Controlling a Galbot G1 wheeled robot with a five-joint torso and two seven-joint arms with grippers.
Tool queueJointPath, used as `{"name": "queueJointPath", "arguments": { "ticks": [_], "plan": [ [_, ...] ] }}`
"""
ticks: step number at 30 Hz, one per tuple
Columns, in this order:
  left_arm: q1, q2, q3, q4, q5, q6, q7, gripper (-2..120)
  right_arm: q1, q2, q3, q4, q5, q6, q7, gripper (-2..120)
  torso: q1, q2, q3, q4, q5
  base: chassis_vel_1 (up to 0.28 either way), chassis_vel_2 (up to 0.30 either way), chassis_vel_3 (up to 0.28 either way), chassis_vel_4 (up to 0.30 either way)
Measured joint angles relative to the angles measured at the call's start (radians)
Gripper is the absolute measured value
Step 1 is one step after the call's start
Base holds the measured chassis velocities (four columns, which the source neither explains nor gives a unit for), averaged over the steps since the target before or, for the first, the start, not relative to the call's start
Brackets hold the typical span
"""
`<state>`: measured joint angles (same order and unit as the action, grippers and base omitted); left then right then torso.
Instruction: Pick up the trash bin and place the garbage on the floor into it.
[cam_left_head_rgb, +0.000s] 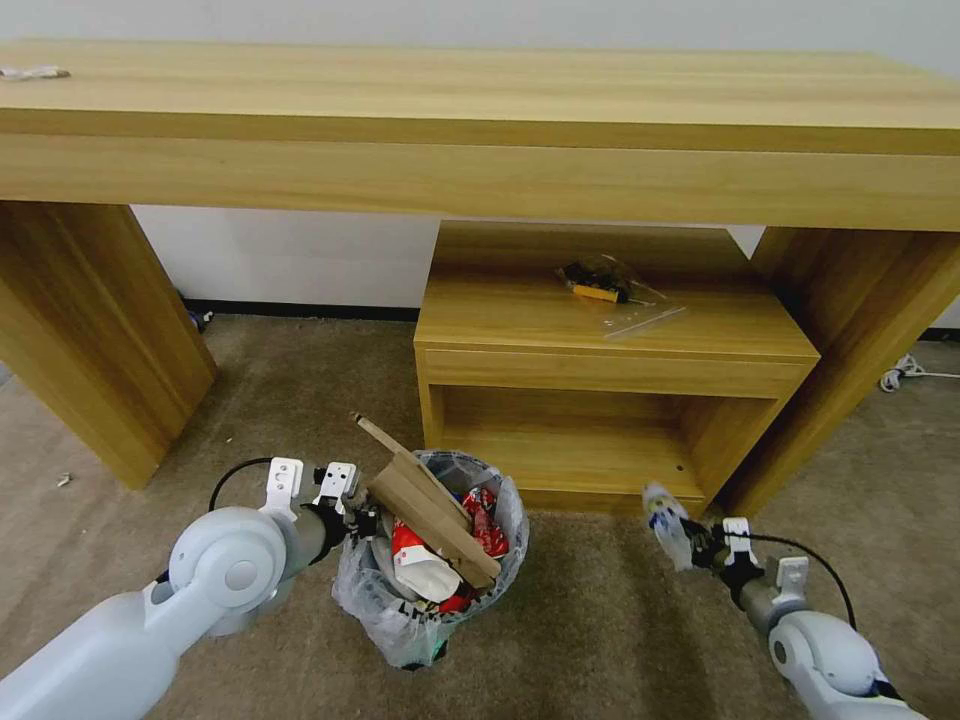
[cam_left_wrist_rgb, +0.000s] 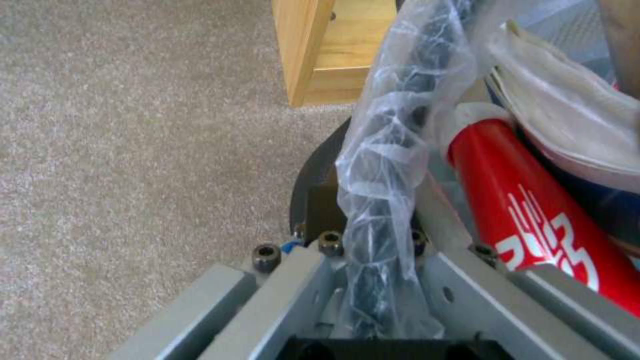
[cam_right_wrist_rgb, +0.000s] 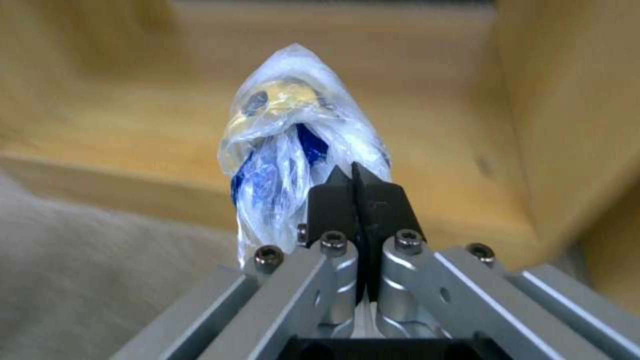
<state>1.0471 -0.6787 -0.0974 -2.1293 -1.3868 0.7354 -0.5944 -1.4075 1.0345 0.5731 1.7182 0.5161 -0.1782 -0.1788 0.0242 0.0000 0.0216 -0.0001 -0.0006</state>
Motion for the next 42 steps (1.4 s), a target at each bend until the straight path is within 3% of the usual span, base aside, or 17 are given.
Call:
{"name": "queueJointPath", "arguments": {
  "ticks": [8,11,20,25,34,42],
  "plan": [
    [-0.006,-0.001,0.007,0.002,0.001,0.000,0.014,0,-0.001,-0.043,-0.050,0.233,0.022,-0.037,0.012,0,0.000,0.000,0.000,0.0000,0.0001,0.000,0.000,0.000,0.000],
    [-0.008,-0.003,0.010,0.004,0.003,0.000,0.020,0,0.031,-0.063,-0.113,0.334,0.047,-0.072,0.042,0,0.000,0.000,0.000,0.0002,-0.0001,0.000,0.000,0.000,0.000],
    [-0.021,-0.005,0.025,0.008,0.008,0.000,0.030,0,0.135,-0.133,-0.258,0.470,0.100,-0.139,0.008,0,0.000,0.000,0.000,0.0001,0.0000,0.000,0.000,0.000,0.000],
    [-0.026,-0.005,0.034,0.009,0.009,0.000,0.033,0,0.179,-0.156,-0.310,0.487,0.113,-0.150,-0.030,0,0.000,0.000,0.000,-0.0001,0.0000,0.000,0.000,0.000,0.000],
    [-0.042,0.012,0.051,0.001,0.005,0.000,0.048,0,0.347,-0.185,-0.518,0.476,0.119,-0.176,-0.068,0,0.000,0.000,0.000,0.0001,0.0002,0.000,0.000,0.000,0.000],
    [-0.039,0.025,0.044,-0.016,0.001,0.000,0.055,0,0.393,-0.202,-0.597,0.451,-0.003,-0.210,-0.111,0,0.000,0.000,0.000,0.0000,0.0002,0.000,0.000,0.000,0.000]
  ]
}}
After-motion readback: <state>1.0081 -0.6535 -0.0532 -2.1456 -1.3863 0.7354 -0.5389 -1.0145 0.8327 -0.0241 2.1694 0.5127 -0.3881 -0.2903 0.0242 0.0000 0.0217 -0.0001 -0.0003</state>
